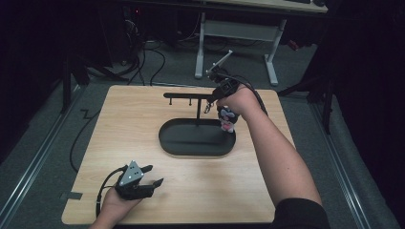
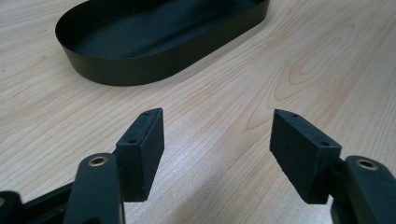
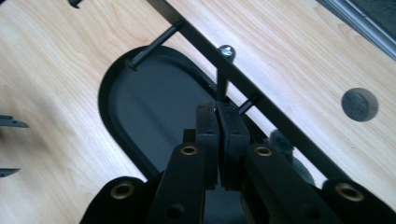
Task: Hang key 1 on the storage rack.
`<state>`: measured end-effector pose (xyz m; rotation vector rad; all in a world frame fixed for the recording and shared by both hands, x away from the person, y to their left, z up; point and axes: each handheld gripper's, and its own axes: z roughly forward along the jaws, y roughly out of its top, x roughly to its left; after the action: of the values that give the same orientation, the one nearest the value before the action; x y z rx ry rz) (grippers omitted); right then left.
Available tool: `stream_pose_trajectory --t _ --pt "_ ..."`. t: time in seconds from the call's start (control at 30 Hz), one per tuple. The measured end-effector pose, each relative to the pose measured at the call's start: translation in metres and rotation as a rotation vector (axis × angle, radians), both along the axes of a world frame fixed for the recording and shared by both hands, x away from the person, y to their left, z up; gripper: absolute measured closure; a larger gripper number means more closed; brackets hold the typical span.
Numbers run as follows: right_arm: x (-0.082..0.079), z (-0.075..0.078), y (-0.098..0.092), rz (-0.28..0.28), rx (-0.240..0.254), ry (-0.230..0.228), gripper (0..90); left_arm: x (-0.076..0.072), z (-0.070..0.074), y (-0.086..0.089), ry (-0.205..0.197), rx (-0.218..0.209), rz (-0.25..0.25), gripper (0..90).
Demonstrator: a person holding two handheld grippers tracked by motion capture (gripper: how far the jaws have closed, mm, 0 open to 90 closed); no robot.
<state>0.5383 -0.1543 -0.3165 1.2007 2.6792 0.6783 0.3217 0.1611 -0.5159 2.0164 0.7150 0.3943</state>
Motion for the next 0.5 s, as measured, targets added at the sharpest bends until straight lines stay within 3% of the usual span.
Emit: stream_pose_trajectory --t 0.23,0.5 --pt "-0.001 0.004 -0.002 -0.039 0.003 -0.038 82.5 0.0 0.0 0.0 0.003 0.0 -0.003 36.0" --pt "-0.024 -0.003 -0.015 -0.043 0.042 -0.04 79.6 0.0 0.0 -0.002 -0.001 0.009 -0.012 36.0"
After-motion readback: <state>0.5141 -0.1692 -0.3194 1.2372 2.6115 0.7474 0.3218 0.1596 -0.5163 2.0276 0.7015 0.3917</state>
